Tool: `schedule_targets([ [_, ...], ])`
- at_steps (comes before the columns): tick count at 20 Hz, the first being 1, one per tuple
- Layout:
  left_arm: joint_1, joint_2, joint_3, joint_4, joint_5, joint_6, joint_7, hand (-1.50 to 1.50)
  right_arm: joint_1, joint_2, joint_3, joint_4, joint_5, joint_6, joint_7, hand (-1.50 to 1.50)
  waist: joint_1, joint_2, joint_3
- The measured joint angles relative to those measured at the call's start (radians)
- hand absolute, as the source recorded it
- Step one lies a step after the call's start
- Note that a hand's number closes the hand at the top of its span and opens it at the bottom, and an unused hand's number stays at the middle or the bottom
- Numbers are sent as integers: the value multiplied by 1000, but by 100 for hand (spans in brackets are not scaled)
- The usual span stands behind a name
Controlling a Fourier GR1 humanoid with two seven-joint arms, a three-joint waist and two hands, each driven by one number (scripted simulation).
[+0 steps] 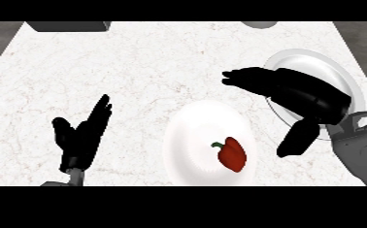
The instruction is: Pick the bell pepper from the plate and place it in the plate
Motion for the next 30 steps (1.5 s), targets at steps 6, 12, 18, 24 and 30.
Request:
schedule_targets([
  [6, 4, -5, 16, 5, -4, -24, -10, 0, 78, 58, 55, -92, 129, -15, 88, -150, 4, 2, 1],
  [12, -3, -18, 16, 0, -25, -18, 17, 0, 141, 106, 108, -112, 218, 13, 143, -150, 6, 3, 1],
  [18, -5, -31, 26, 6, -35, -38, 15, 0, 189, 187, 144, -100, 299, 21, 155, -150, 7, 3, 2],
  [24, -12, -28, 59, 30, -30, -68, -1, 0, 236, 205, 166, -104, 413, 1, 141, -150, 7, 2, 3],
  [30, -16, -58, 51, 15, -56, -47, 22, 0, 255, 221, 176, -75, 518, -23, 129, -150, 8, 2, 3],
])
